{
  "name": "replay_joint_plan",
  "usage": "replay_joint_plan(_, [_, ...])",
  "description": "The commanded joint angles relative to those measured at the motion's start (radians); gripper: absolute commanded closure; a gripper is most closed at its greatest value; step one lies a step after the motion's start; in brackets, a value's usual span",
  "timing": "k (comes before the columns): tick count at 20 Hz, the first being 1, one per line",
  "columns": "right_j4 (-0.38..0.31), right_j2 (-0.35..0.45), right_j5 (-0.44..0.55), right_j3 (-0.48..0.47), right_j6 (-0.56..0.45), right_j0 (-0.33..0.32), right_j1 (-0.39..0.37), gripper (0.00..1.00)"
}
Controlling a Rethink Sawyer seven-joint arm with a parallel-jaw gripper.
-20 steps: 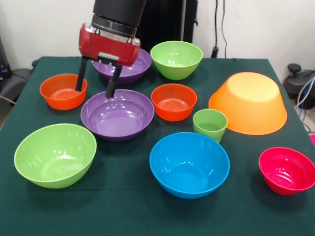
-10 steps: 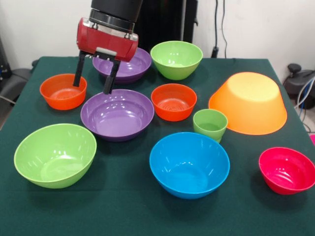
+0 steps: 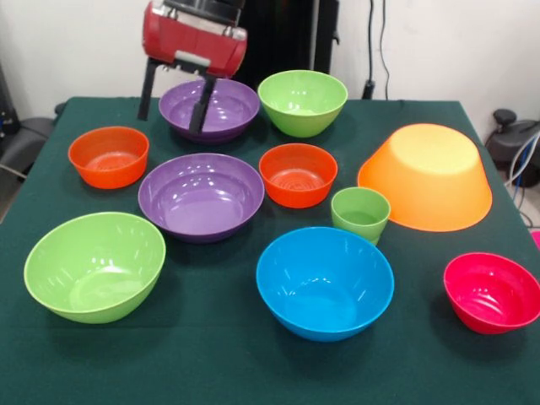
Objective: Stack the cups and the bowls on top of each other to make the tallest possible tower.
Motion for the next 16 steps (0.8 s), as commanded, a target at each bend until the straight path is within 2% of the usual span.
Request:
replay_joint_plan(1, [0.061, 0.226, -0.091, 0.025, 0.091, 0.002, -0.024, 0.00])
replay_joint_plan(4, [0.155, 0.321, -0.060, -0.002, -0.067, -0.057, -0.057, 0.00])
replay_joint_plan(10, [0.125, 0.316, -0.072, 0.003, -0.017, -0.055, -0.039, 0.00])
replay_joint_plan(12, [0.143, 0.331, -0.057, -0.004, -0.052, -0.068, -0.041, 0.00])
replay_joint_plan(16, [0.131, 0.324, -0.020, -0.054, -0.039, -0.084, 0.008, 0.00])
